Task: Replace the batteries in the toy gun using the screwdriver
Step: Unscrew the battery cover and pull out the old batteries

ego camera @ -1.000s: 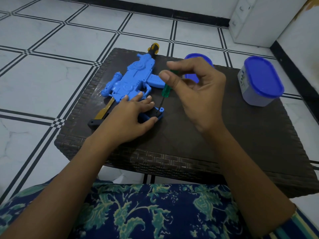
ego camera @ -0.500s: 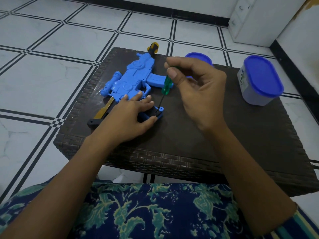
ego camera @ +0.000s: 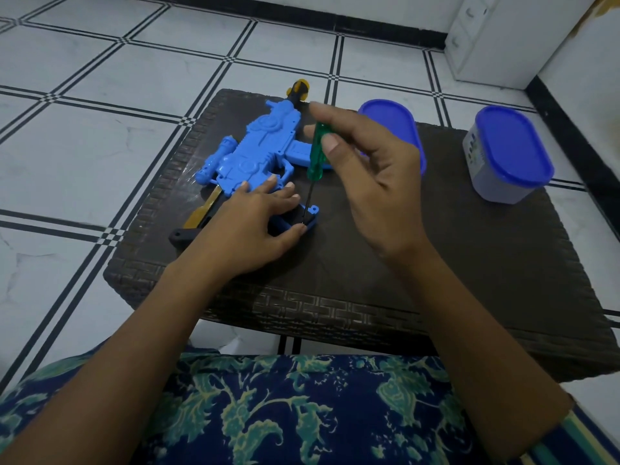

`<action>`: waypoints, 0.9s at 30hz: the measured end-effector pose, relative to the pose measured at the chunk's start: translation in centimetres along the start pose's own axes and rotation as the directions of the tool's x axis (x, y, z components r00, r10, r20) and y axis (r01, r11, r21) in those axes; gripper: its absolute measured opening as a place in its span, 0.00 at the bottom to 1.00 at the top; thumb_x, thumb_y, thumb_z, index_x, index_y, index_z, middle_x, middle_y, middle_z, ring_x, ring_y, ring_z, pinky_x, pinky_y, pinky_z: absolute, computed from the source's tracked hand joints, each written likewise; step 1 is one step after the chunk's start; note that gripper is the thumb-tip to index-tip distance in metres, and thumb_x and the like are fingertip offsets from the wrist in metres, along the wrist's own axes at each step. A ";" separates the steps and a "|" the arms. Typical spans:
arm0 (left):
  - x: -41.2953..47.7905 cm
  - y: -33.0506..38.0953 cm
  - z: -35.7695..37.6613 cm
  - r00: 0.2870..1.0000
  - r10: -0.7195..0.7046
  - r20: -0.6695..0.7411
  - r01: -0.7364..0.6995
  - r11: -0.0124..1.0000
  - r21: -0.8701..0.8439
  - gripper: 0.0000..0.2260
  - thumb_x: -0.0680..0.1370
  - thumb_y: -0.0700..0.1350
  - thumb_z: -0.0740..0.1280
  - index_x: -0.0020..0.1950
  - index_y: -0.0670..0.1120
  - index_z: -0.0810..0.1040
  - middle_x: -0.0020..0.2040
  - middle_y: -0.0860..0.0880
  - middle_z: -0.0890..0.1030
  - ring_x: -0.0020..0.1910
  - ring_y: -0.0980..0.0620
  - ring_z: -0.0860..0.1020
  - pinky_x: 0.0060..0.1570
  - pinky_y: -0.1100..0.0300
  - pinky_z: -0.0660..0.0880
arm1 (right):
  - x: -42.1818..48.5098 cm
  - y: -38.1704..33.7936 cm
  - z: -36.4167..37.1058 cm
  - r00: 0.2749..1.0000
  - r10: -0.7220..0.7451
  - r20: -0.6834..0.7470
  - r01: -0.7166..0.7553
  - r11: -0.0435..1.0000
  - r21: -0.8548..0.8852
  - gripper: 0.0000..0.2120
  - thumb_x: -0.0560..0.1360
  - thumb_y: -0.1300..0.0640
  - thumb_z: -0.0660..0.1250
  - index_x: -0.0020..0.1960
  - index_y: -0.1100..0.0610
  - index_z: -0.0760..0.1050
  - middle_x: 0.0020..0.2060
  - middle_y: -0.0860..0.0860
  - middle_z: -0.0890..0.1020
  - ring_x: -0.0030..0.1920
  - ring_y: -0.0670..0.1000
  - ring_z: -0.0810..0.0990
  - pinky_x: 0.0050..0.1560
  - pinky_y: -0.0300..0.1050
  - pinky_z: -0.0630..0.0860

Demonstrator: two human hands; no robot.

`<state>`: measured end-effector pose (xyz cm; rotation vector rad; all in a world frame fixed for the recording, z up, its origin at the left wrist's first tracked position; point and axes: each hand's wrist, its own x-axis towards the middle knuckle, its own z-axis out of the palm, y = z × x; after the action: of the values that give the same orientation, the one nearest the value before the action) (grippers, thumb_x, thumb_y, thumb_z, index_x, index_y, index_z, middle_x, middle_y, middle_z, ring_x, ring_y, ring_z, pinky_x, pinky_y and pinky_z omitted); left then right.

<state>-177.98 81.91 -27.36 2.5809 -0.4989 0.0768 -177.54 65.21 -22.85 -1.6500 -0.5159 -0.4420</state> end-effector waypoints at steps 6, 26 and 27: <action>-0.1 0.0 0.0 1.000 -0.003 -0.001 0.003 1.000 0.000 0.24 0.76 0.53 0.67 0.70 0.48 0.72 0.74 0.52 0.67 0.76 0.54 0.56 0.74 0.51 0.50 | 0.3 -0.1 0.0 0.977 -0.104 -0.189 0.072 0.983 -0.168 0.11 0.71 0.62 0.76 0.52 0.62 0.82 0.44 0.55 0.83 0.45 0.48 0.82 0.44 0.39 0.78; 0.0 0.3 -0.3 1.000 -0.014 0.016 0.014 1.000 0.000 0.24 0.76 0.53 0.67 0.70 0.48 0.72 0.74 0.52 0.67 0.76 0.54 0.56 0.74 0.51 0.50 | 0.1 -0.2 -0.4 0.987 -0.057 -0.148 0.034 0.987 -0.156 0.11 0.75 0.66 0.70 0.57 0.66 0.81 0.49 0.54 0.85 0.50 0.45 0.84 0.47 0.39 0.81; -0.1 0.3 -0.3 1.000 -0.015 0.017 0.015 1.000 0.000 0.24 0.76 0.53 0.67 0.71 0.48 0.71 0.74 0.52 0.67 0.76 0.54 0.56 0.74 0.51 0.49 | 0.1 -0.2 -0.5 0.986 -0.054 -0.157 0.031 0.988 -0.149 0.11 0.75 0.66 0.70 0.56 0.66 0.81 0.48 0.54 0.85 0.49 0.45 0.84 0.47 0.40 0.81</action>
<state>-178.12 81.87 -26.95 2.5871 -0.4853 0.0494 -177.53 64.77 -22.59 -1.7280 -0.4065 -0.6522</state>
